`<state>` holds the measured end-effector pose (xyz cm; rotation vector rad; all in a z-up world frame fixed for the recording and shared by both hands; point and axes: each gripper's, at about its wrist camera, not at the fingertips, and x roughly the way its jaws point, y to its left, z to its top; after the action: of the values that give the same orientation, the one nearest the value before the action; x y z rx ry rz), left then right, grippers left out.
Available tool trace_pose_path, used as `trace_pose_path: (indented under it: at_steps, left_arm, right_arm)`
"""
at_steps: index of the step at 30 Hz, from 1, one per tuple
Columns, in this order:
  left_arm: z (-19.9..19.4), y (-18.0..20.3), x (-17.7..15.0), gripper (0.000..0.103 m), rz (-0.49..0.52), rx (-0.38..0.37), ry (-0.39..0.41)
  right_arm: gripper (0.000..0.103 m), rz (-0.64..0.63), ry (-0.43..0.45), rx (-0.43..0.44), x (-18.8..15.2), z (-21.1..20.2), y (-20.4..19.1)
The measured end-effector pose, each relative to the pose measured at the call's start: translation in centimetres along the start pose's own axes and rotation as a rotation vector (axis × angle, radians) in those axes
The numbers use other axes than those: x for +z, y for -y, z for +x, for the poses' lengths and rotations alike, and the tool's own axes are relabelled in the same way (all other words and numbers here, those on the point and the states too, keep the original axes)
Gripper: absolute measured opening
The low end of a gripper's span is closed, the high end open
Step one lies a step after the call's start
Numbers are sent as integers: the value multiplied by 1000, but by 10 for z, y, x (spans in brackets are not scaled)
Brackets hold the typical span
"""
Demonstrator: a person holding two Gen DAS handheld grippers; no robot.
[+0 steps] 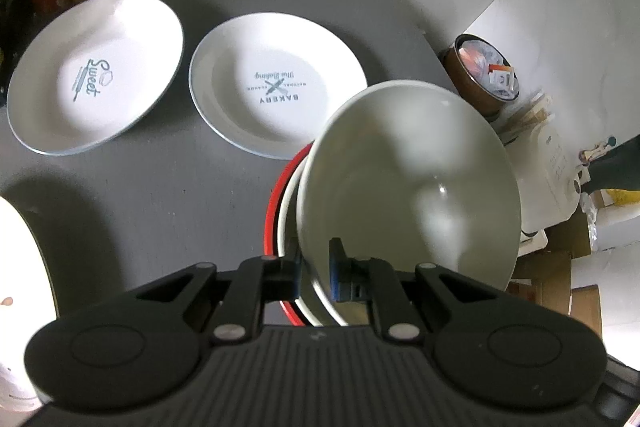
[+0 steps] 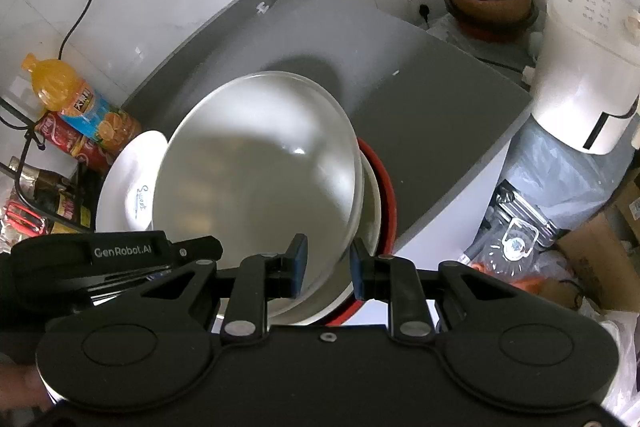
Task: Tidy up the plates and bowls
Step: 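Lower the small white bowl into the large white bowl and open both grippers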
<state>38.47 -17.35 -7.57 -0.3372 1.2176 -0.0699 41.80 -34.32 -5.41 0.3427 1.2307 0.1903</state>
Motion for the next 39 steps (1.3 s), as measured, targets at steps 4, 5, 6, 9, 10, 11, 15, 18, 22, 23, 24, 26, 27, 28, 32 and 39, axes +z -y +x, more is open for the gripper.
trace_pose_path:
  at_steps: [4, 5, 6, 9, 10, 11, 15, 18, 22, 23, 24, 26, 27, 28, 32, 39]
  left_arm:
    - [-1, 1, 0, 12, 8, -2, -2]
    - [-1, 1, 0, 12, 7, -5, -2]
    - [-2, 1, 0, 12, 6, -5, -3]
    - [-5, 1, 0, 15, 11, -9, 0]
    - [-5, 1, 1, 16, 15, -9, 0]
    - [-5, 1, 2, 16, 20, -8, -1]
    - [-9, 2, 3, 21, 34, 2, -10]
    - [-17, -1, 3, 23, 42, -4, 17]
    - [-24, -7, 3, 24, 42, -14, 21]
    - [-26, -10, 2, 25, 39, -16, 24]
    - [-27, -12, 1, 27, 37, -16, 26]
    - [-32, -18, -1, 34, 36, -13, 27]
    - [-35, -21, -2, 40, 33, -11, 32]
    - [-38, -25, -3, 45, 32, -9, 36]
    - [-49, -36, -6, 53, 34, -8, 59]
    - [-61, -60, -10, 63, 11, 15, 66]
  right_arm:
    - [26, -5, 0, -5, 0, -1, -2]
    - [26, -7, -3, -5, 1, -1, -3]
    - [27, -11, -6, -9, 1, -1, -4]
    - [32, -12, -14, -9, 1, -1, -6]
    - [32, -11, -14, -12, 1, -2, -8]
    - [32, -12, -12, -16, 0, -2, -8]
    - [33, -13, -13, -31, -5, -5, -9]
    - [34, 0, -5, -35, -10, -8, -6]
    - [35, 20, 15, -42, -13, -15, -6]
    - [36, 24, 23, -43, -14, -18, -7]
    - [40, 27, 30, -43, -15, -20, -8]
    - [47, 28, 52, -43, -17, -26, -11]
    - [50, 22, 62, -45, -19, -28, -13]
    - [51, 12, 69, -49, -20, -30, -15]
    - [51, 8, 95, -41, -26, -34, -23]
    - [37, 7, 58, -44, -39, -21, -32]
